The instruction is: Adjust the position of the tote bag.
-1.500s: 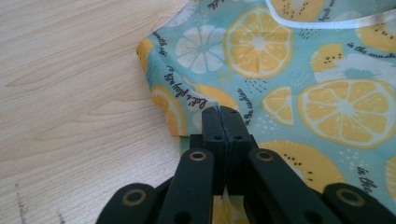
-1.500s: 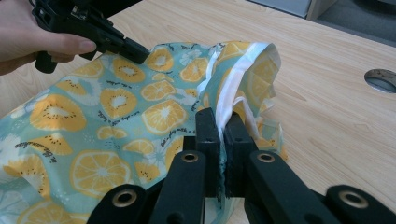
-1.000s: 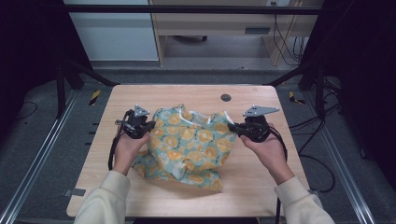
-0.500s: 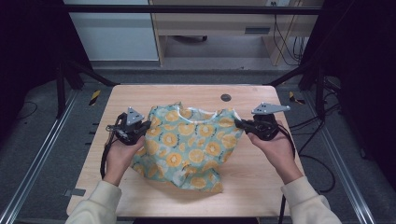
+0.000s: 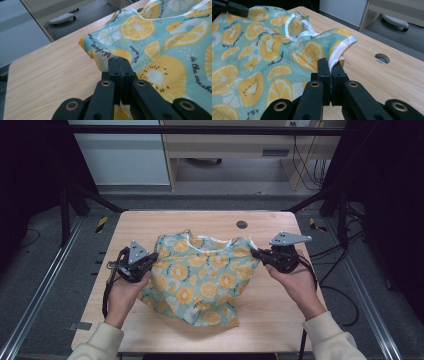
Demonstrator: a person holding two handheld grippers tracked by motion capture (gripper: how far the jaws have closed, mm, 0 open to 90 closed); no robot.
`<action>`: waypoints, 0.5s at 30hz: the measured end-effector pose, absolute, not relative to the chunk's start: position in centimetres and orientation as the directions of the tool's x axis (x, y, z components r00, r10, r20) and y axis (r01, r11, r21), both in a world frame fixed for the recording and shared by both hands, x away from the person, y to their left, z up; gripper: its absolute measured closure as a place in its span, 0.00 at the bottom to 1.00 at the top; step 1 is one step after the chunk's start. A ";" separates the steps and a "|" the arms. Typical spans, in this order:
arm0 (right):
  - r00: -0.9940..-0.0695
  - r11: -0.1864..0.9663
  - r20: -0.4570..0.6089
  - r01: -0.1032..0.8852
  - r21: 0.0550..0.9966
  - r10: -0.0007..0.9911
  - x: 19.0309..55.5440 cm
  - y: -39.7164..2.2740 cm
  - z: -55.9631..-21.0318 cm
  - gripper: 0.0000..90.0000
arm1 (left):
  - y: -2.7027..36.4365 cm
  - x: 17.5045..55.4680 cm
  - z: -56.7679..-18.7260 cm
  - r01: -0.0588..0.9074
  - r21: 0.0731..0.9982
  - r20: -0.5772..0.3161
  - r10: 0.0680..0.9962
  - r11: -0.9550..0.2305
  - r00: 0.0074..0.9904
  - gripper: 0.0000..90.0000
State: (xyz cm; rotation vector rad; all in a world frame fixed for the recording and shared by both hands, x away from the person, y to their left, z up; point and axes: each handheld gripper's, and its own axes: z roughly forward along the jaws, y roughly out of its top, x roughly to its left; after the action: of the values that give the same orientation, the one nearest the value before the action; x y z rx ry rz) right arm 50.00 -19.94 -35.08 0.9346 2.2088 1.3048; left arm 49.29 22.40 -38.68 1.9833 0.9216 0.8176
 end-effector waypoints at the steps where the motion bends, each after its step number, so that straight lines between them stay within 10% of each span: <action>1: -0.697 0.342 -0.014 0.333 0.879 0.717 49.8 -19.9 -35.1 0.99 | 22.5 49.1 -38.7 0.311 0.849 0.219 0.820 -0.428 0.529 1.00; 15: -0.721 0.353 -0.047 0.281 0.892 0.692 47.1 -19.8 -34.3 0.99 | 23.2 46.2 -38.2 0.269 0.877 0.214 0.825 -0.398 0.522 1.00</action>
State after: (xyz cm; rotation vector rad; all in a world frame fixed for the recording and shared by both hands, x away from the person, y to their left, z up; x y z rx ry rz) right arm 47.06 -19.82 -34.28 0.8498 2.2035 1.3292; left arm 46.18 23.21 -38.22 1.9238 0.8961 0.8376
